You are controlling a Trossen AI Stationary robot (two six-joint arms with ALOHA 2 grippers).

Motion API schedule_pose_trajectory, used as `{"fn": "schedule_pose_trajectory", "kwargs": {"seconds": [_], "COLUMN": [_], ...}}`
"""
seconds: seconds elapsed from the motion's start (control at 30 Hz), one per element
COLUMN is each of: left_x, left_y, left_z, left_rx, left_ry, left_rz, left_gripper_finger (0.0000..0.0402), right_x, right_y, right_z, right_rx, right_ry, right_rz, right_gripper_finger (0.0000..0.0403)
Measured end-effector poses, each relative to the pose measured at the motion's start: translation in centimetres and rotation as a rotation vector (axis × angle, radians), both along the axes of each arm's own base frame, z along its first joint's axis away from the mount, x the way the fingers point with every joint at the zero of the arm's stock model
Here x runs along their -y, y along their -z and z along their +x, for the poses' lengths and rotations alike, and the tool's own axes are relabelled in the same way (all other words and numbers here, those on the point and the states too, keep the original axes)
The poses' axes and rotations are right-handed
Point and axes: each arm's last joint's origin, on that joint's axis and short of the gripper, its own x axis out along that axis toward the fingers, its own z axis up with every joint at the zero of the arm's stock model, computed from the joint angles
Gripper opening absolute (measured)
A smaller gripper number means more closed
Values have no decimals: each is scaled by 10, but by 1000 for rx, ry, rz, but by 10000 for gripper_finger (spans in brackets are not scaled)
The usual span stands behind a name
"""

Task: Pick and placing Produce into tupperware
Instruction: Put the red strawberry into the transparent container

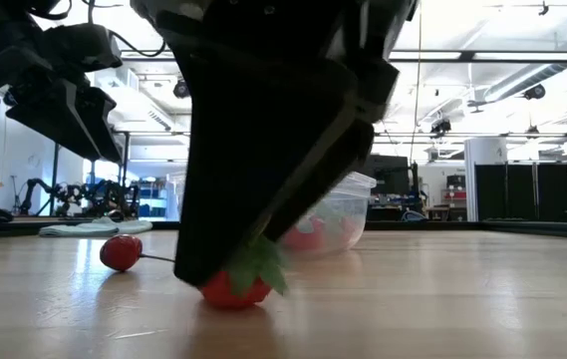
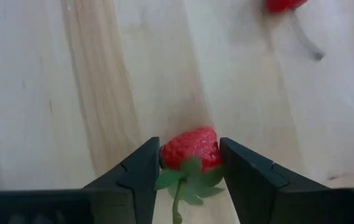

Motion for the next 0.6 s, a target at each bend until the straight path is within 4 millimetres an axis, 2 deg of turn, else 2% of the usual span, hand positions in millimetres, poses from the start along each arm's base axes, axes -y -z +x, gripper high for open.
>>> {"fn": "schedule_pose_trajectory", "kwargs": {"seconds": [0.17, 0.4, 0.6], "left_x": [0, 0, 0], "left_y": [0, 0, 0], "left_z": [0, 0, 0], "left_rx": [-1, -1, -1], "left_ry": [0, 0, 0], "left_rz": [0, 0, 0], "left_gripper_finger": [267, 267, 267], "right_x": [0, -2, -1], "right_y": [-1, -13, -11], "right_z": [0, 3, 0], "right_rx": [-10, 4, -23], "right_ry": [-6, -11, 22], "right_rz": [9, 10, 11], "right_gripper_finger": [165, 136, 138]}}
